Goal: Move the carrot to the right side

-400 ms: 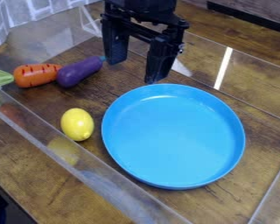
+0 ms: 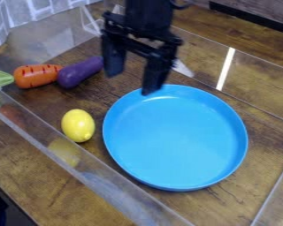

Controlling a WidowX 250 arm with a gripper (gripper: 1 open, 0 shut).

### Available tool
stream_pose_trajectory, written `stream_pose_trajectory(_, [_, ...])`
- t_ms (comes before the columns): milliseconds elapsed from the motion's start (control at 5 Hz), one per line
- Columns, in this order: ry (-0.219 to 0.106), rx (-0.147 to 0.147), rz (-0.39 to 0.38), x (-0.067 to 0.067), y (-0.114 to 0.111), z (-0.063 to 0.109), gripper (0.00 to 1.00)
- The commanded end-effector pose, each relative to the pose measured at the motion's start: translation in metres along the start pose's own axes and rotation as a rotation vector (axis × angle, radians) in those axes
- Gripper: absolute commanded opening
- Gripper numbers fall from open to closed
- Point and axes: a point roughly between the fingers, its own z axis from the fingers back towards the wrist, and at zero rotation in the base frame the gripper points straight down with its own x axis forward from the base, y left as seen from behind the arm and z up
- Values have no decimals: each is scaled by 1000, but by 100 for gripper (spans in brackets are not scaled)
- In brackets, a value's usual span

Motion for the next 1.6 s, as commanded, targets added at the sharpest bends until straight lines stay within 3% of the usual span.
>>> stream_pose_trajectory(0, [-29,11,2,-2,40,14,100])
stream_pose_trajectory(400, [-29,28,66,0,109,20,100])
stream_pose_trajectory(800, [-23,53,-57,9,113,9,100])
stream_pose_trajectory(1200, [-22,85,-230,12,117,2,100])
stream_pose_trajectory(1400, [-18,101,-278,15,120,-10,100])
